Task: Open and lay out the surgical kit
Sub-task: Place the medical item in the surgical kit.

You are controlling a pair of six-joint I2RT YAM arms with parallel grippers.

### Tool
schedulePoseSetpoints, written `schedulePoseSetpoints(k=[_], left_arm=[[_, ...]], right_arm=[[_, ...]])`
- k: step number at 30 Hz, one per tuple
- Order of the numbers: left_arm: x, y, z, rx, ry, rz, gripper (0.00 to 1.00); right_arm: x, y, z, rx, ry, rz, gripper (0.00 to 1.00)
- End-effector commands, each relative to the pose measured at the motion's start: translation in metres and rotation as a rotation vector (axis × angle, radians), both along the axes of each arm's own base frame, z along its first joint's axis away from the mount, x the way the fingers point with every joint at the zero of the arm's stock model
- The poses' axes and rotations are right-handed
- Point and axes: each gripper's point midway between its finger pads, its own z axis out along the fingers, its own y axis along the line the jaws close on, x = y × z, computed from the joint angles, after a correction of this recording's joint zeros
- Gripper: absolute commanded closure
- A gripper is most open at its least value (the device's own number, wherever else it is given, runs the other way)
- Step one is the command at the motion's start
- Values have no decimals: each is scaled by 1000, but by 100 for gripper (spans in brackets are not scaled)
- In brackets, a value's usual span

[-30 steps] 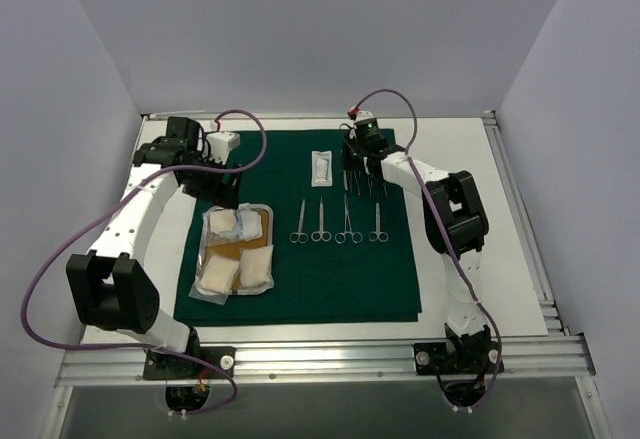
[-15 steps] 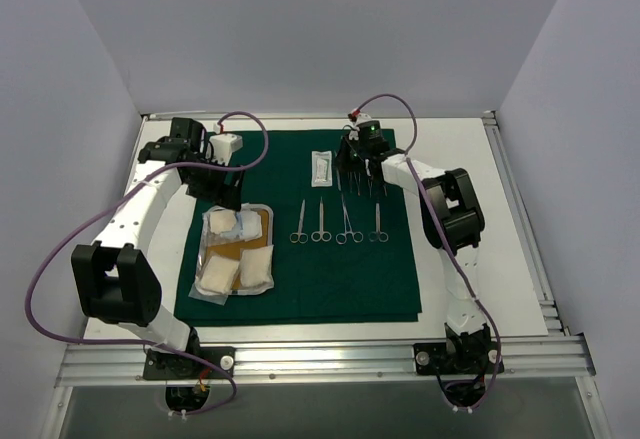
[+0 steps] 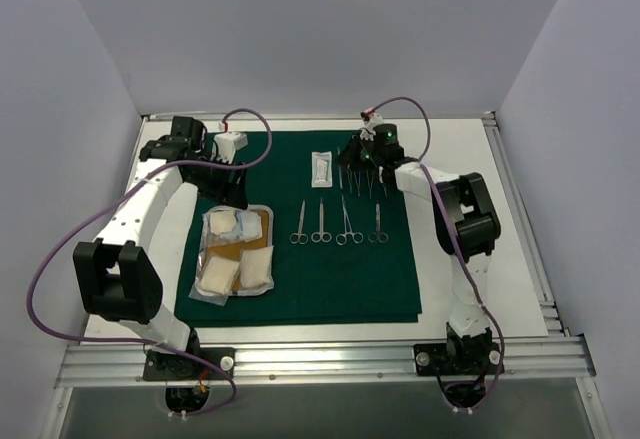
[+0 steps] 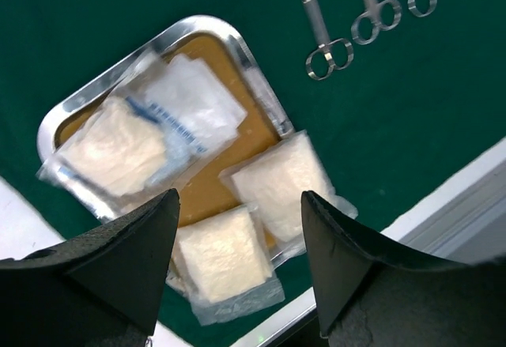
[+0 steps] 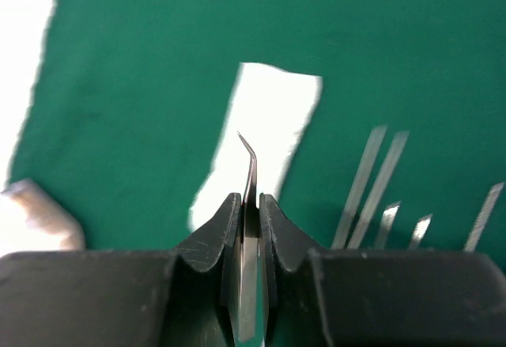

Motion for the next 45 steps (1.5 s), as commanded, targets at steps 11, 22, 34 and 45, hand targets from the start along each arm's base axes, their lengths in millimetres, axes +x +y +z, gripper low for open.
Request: schedulePoseSetpoints(k=[11,22,34,45], left_arm=[[10,-91,111,-422,-276,-321,20],[-17,-113,177,-601,-377,-452,21],[-22,-125,192,-588,-428,-445,37],[-45,-128,210,-643,-441,-518,67]], right_arm=[[-136,100,311,554,-764,326,100],[-178,109,344,589,-843,359,100],[-201,115,355,595,-846,337,100],[-205,121,355,610,-836,354,100]])
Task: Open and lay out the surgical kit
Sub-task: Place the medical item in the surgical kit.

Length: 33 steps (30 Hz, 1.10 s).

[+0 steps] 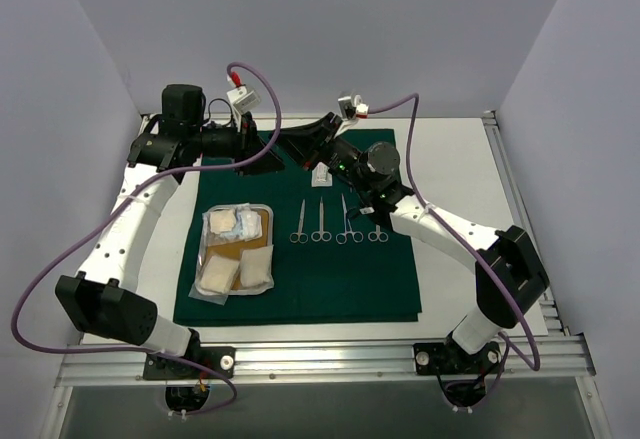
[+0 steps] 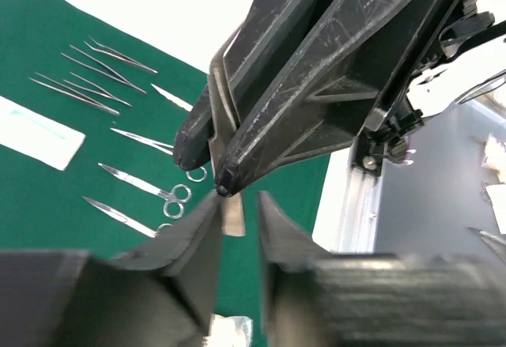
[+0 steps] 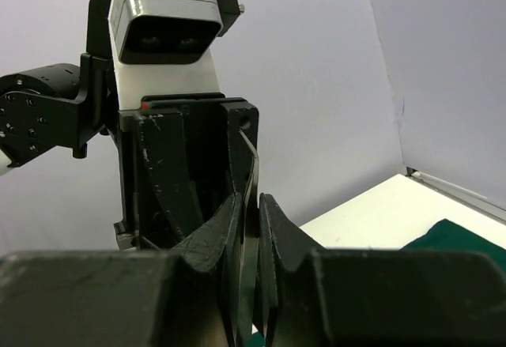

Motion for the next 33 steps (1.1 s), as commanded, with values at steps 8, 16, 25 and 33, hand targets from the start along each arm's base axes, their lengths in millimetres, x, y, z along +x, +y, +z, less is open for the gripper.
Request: schedulePoseSetpoints(k=[8,16,25,33], left_arm=[[-7,4,17,3,-62,18,98],[33,26,-23,230,-80,302,98],[29,19,-32,259,-91,290,98],[28,18,-34,259,-84,288,98]], right_arm=[[3,-10,21,20,-10,-92,95],[17,-7,-19,-155,165,-514,60],[29,0,-39,-200,245,-667,85],[37,3,-51,-199,295,-666,100]])
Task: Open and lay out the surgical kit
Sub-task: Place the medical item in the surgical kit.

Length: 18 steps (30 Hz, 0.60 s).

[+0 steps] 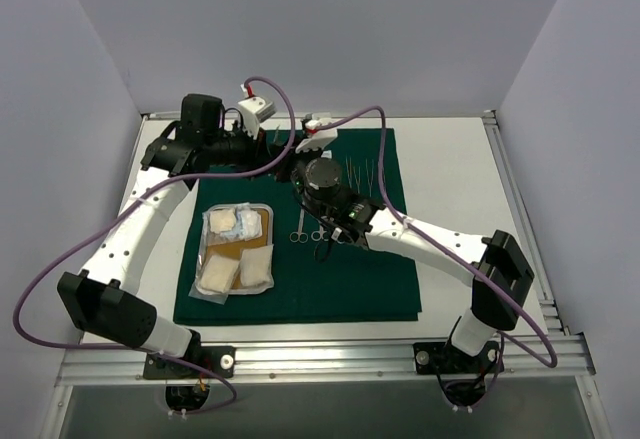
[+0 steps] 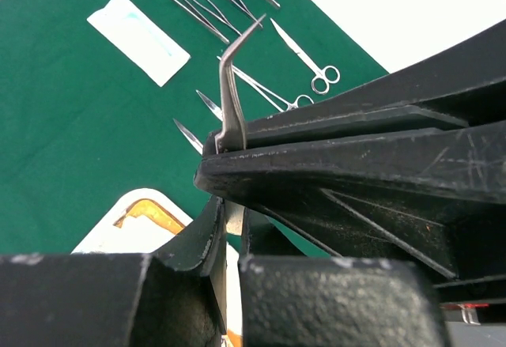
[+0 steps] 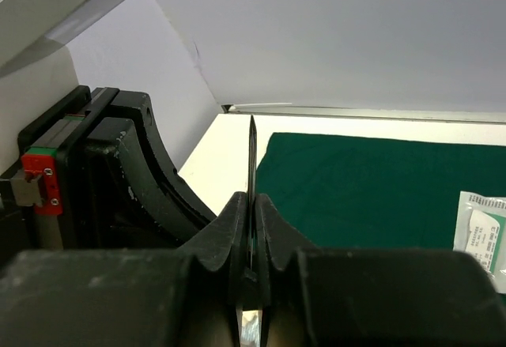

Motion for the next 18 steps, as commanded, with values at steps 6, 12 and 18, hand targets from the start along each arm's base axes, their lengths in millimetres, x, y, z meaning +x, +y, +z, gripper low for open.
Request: schedulePoseSetpoints(k=[6,12,18], left_arm=[[-7,-1,10,-2,-37,-29,80],[-6,37,-12,174,18,93,9],[5,113,-39,316,73,302,7]], right_arm=[[27,-20,1,29,63,-40,100],[89,-70,-49,-186,262,-119,100],[122,-101,-137,-382,506,-127,100]])
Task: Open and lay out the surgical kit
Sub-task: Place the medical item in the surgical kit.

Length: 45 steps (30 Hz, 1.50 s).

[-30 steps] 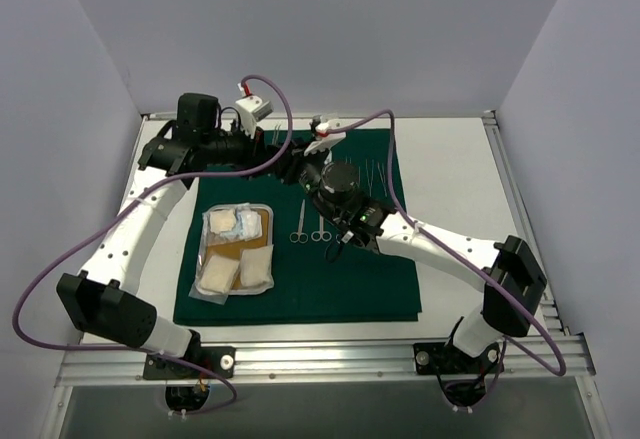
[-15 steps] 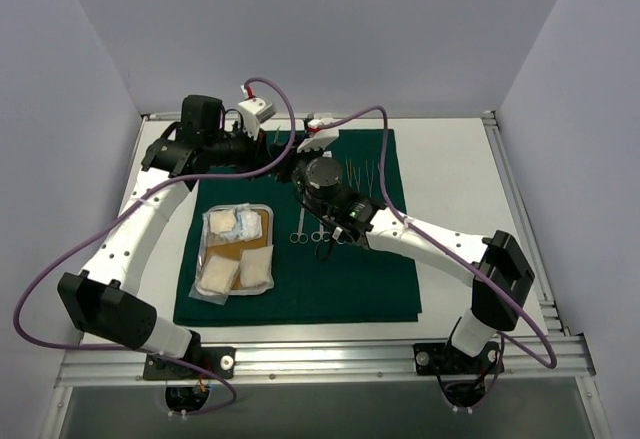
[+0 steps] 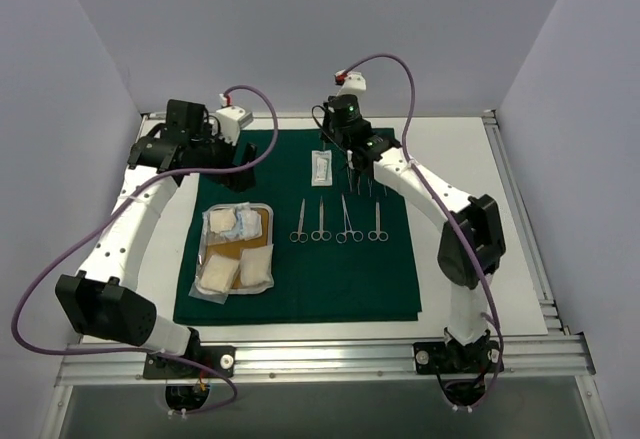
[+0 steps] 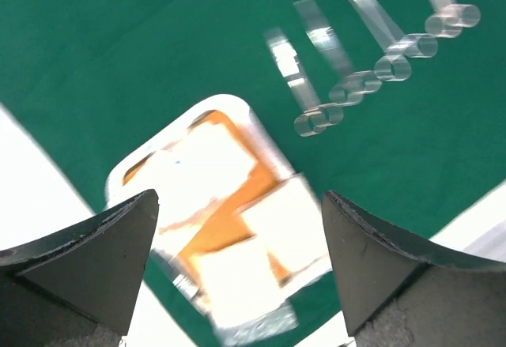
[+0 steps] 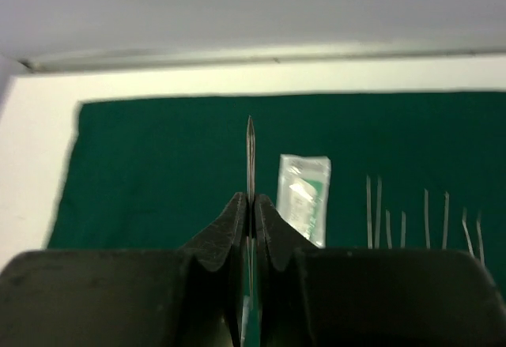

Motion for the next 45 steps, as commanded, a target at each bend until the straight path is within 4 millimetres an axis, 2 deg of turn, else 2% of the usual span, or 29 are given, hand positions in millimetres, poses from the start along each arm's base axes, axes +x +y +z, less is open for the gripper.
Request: schedulePoseSetpoints(k=[1,2,3,4,5,7,8,10,16,22,38,45], left_arm=[[-2,53,-8,93,17,126,7],[-2,59,-10,91,24,140,7],[1,69,-12,89,27,169,7],[0,73,-16,96,35,173,7],[1,76,-18,98,36,182,7],[1,80,-20,99,40,189,7],[1,81,-23,98,46,190,7],[1,81,-25,91,51,190,7],[0,81,-35,71,83,186,7],[1,83,-36,66,86,189,7],[1,84,-40,53,102,181,7],[1,83,-38,48,97,175,7]], right_arm=[[-7,-15,-77,-147,252,44,100],[-2,-18,-99,-177,293,37,100],[1,-22,-102,-190,309,26,100],[6,-29,-109,-201,322,9,100],[9,-29,-125,-222,348,13,100],[16,-32,-131,-229,365,8,100],[19,-35,-144,-253,387,11,100],[25,-37,-145,-262,381,0,100],[33,-37,-168,-236,407,13,100],[38,-40,-187,-222,437,6,100],[49,-50,-223,-217,490,-23,100],[50,-52,-225,-206,495,-33,87]])
